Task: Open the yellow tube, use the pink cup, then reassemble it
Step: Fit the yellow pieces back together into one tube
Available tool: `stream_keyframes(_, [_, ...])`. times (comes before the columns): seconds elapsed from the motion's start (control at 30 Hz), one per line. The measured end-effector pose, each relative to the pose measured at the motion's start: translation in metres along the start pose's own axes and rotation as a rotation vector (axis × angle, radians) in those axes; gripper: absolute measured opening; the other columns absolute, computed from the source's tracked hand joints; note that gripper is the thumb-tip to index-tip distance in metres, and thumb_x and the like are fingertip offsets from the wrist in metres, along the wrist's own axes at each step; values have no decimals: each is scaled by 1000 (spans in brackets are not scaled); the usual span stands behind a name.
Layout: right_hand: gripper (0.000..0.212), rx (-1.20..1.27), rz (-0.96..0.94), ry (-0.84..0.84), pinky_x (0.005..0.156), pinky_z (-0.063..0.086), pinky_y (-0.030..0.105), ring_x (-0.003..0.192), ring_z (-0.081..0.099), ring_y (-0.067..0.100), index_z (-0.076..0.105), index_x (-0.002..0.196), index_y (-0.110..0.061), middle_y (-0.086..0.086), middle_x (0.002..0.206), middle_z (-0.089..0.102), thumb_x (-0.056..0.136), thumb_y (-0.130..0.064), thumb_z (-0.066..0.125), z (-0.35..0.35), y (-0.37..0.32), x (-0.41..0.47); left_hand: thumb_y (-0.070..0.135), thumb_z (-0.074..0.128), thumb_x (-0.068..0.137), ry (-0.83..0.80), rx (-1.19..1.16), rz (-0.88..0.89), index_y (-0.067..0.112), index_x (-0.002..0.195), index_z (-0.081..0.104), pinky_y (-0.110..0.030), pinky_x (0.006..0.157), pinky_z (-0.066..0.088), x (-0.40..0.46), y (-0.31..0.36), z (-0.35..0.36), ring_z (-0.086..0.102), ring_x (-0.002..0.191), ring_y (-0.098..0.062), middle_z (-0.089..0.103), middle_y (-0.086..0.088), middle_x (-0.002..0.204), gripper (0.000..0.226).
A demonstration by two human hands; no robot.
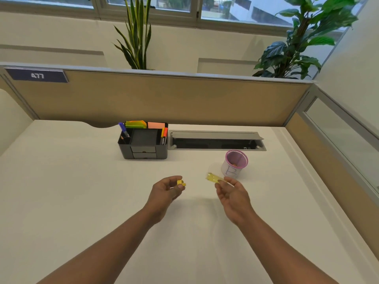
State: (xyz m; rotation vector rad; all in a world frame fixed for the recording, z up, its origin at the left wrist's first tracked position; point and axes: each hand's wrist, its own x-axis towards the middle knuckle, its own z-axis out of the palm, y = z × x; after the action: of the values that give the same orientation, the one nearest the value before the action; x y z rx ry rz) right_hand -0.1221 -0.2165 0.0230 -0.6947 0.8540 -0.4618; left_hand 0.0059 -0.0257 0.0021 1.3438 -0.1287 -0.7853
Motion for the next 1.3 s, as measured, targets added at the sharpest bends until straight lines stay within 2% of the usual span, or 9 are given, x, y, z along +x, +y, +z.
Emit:
stream_keyframes(0.13, [22, -71, 47, -151, 75, 63, 26, 87, 73, 26, 62, 114, -2, 19, 103, 72, 94, 9, 61, 17, 22, -25, 1, 68, 91, 43, 59, 68, 21, 113, 74, -41, 103, 53, -22, 19, -3, 69, 114, -27, 75, -9, 119, 31])
stream_keyframes(0.3, [25, -206, 13, -260, 82, 62, 32, 101, 75, 32, 67, 117, -5, 15, 111, 75, 96, 7, 60, 31, 29, -45, 6, 67, 92, 91, 164, 127, 28, 113, 76, -40, 101, 54, -44, 29, -7, 67, 110, -23, 76, 0, 119, 32])
stream_keyframes(0.47, [24, -272, 2, -292, 80, 62, 32, 99, 76, 31, 70, 114, -8, 14, 109, 76, 95, 6, 62, 36, 32, -57, 7, 69, 91, 118, 182, 159, 28, 110, 76, -37, 96, 55, -60, 36, -7, 68, 108, -22, 76, 2, 115, 30])
stream_keyframes(0.57, [24, -273, 1, -303, 80, 62, 31, 100, 76, 31, 69, 115, -8, 14, 109, 76, 95, 5, 63, 37, 32, -60, 6, 70, 91, 114, 198, 154, 29, 106, 77, -33, 88, 55, -65, 39, -9, 69, 106, -23, 77, 1, 111, 28])
stream_keyframes(0.73, [23, -297, -29, -312, 78, 61, 30, 96, 76, 29, 73, 111, -9, 13, 105, 78, 92, 4, 67, 36, 29, -65, 4, 71, 90, 93, 178, 129, 27, 100, 79, -42, 98, 57, -72, 45, -12, 70, 108, -30, 78, -6, 107, 26])
stream_keyframes(0.87, [25, -361, -58, -327, 80, 61, 30, 98, 74, 29, 76, 107, -10, 12, 105, 78, 89, 6, 71, 36, 28, -65, 5, 72, 89, 45, 152, 87, 17, 107, 77, -44, 101, 56, -73, 49, -15, 70, 108, -34, 77, -13, 109, 22])
stream_keyframes(1.07, [25, -425, -86, -362, 80, 61, 28, 96, 75, 28, 77, 106, -11, 11, 104, 79, 86, 4, 75, 38, 22, -63, 4, 73, 87, 18, 145, 64, 11, 108, 76, -38, 95, 59, -74, 58, -17, 73, 103, -32, 79, -13, 105, 22])
stream_keyframes(1.3, [17, -517, -114, -402, 82, 60, 30, 97, 75, 31, 79, 101, -14, 10, 98, 80, 88, -3, 76, 39, 19, -57, 5, 74, 87, 10, 181, 59, 12, 102, 77, -33, 86, 62, -70, 64, -21, 75, 98, -30, 80, -12, 101, 17])
